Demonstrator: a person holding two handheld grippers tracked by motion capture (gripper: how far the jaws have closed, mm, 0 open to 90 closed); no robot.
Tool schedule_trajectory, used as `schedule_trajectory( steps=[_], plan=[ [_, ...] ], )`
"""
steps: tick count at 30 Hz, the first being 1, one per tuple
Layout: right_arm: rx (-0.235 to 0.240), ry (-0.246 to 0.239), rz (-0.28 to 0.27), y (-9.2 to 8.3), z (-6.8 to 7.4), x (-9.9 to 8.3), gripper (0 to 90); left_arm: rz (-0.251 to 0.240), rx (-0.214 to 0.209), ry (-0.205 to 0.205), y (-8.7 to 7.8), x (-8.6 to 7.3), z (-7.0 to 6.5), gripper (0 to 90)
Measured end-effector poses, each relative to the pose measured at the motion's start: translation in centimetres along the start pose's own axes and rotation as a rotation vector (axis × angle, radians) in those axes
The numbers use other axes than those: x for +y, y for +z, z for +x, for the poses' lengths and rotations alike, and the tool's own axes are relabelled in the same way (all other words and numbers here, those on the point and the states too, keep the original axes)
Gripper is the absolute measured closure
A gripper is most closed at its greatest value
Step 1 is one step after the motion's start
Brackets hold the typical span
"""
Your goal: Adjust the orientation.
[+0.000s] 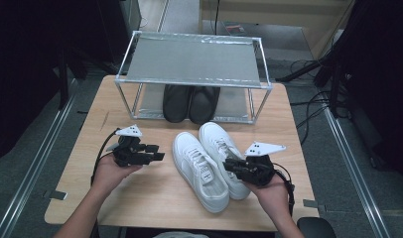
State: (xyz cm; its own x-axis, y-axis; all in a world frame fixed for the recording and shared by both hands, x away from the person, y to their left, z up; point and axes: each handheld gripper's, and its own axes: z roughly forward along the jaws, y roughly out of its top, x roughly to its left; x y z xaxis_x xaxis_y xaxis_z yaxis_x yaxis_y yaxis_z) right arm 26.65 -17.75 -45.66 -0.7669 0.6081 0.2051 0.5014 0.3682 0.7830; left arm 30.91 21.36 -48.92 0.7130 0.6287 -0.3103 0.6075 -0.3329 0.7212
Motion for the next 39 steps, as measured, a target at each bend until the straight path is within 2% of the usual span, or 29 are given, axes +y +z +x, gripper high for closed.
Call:
schedule_trajectory(
  steps=[8,11,14,18,22,25,28,33,35,36,39],
  plan=[
    [-0.043,0.063,-0.010,0.5,0.3,-0.3,58.1,-0.007,-0.005,-0.003,-0.1,0.0,0.0,51.4],
    [-0.063,0.066,0.000,1.0,0.5,-0.2,54.8,-0.006,-0.004,-0.004,-0.1,0.0,0.0,51.2],
    [-0.055,0.088,-0.002,1.6,0.6,-0.1,50.5,-0.007,-0.006,-0.002,-0.1,0.0,0.0,51.2],
    [-0.040,0.079,-0.007,2.9,0.7,-0.2,47.4,-0.009,-0.011,-0.003,-0.2,0.0,0.1,51.1],
    [-0.025,0.111,-0.020,2.9,0.5,-0.3,47.1,-0.009,-0.021,-0.007,-0.2,0.0,0.1,50.9],
    [-0.019,0.119,-0.024,2.9,0.7,-0.3,43.4,-0.010,-0.019,-0.008,-0.2,-0.1,0.2,50.8],
    [-0.041,0.100,-0.022,3.0,1.1,-0.3,41.5,-0.016,-0.020,-0.011,-0.2,-0.1,0.2,50.8],
    [-0.047,0.099,-0.023,3.1,1.0,-0.4,41.6,-0.011,-0.019,-0.010,-0.1,-0.1,0.2,50.8],
    [-0.039,0.097,-0.006,3.3,1.0,-0.4,39.9,-0.010,-0.018,-0.007,-0.1,-0.1,0.2,50.8],
    [-0.038,0.071,0.031,3.5,1.4,-0.3,37.6,-0.010,-0.015,-0.006,-0.1,-0.1,0.1,50.7],
    [-0.066,0.059,0.035,3.7,1.7,-0.3,38.2,-0.012,-0.017,-0.012,-0.1,-0.1,0.2,50.7]
  ],
)
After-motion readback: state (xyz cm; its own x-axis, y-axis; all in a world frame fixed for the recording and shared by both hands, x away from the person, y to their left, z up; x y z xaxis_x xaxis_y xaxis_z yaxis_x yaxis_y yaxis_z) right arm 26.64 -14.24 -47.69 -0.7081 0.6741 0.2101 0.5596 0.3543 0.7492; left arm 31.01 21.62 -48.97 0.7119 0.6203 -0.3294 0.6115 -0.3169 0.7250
